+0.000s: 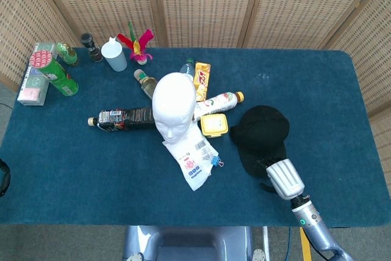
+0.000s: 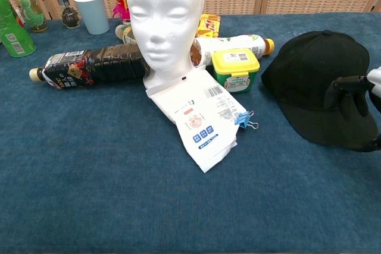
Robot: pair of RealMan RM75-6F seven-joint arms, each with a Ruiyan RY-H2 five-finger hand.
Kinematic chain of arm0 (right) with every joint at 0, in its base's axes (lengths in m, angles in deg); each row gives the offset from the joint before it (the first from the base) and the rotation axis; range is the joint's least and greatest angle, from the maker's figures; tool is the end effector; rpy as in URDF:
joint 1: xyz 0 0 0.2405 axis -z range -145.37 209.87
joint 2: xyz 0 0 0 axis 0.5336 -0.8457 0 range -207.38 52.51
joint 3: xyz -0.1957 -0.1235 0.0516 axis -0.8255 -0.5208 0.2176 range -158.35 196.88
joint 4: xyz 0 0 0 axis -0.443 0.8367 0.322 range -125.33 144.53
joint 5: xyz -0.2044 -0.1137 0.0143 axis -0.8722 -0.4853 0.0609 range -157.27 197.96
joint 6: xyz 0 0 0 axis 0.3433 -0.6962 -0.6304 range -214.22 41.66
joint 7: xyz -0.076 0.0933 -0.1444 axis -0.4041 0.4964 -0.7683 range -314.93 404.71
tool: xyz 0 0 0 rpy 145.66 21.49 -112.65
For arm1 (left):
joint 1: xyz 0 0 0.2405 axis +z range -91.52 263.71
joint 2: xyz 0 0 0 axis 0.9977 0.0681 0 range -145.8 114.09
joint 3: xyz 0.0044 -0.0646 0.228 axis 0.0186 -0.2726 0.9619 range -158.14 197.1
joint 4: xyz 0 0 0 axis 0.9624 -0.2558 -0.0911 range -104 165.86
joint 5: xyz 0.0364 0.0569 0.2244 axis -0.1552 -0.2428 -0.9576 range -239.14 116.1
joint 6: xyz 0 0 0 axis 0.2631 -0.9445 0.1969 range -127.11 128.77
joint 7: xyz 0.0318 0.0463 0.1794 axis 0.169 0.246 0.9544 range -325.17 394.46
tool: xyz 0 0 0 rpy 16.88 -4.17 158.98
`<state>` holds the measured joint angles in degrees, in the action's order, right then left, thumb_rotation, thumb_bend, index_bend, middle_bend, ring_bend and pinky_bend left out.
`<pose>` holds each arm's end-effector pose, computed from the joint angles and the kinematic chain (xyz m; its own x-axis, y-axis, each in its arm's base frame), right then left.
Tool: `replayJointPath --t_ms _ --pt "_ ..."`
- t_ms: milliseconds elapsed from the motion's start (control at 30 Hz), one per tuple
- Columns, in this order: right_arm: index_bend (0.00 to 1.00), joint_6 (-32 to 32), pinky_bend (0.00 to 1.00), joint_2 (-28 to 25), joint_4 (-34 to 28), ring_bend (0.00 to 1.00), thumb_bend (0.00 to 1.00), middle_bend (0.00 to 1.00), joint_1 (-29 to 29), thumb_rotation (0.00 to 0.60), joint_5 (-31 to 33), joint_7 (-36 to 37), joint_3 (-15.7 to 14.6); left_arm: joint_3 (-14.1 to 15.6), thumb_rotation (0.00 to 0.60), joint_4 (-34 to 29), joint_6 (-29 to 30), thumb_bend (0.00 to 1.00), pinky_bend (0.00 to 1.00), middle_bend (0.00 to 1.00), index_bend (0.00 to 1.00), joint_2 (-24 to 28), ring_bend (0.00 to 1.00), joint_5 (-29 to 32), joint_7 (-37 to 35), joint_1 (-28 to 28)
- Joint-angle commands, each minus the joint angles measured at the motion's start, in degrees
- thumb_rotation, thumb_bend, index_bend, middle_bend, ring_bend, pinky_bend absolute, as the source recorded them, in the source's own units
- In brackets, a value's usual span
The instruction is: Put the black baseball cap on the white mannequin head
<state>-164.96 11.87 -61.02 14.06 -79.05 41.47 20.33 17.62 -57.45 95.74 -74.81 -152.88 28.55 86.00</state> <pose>-0.2285 -0.2717 -0.0182 0.4526 -0.0270 0.8913 -0.8056 -0.4409 0.3957 -0.3137 0.1948 0.1819 0.4420 -0.1154 0.8896 0.8931 -0.0366 -0.4485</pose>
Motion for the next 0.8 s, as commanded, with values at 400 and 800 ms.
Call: replayJointPath --t_ms 400,800 --pt "0.42 -0.8 0.69 5.7 9.0 0.63 0.17 0.6 -1.5 0.6 0.3 1.5 -0.5 0.1 0.6 0.1 -0.1 0.29 0.35 0.49 0.63 0.3 0.37 0.5 -0.2 0.3" --pt "0.42 -1.4 0.69 7.6 14.0 0.63 0.18 0.6 -1.8 0.6 0.7 2.9 -1.3 0.1 0.6 -0.1 0.1 0.29 0.35 0.49 0.63 0.5 0.37 0.6 -0.2 0.6"
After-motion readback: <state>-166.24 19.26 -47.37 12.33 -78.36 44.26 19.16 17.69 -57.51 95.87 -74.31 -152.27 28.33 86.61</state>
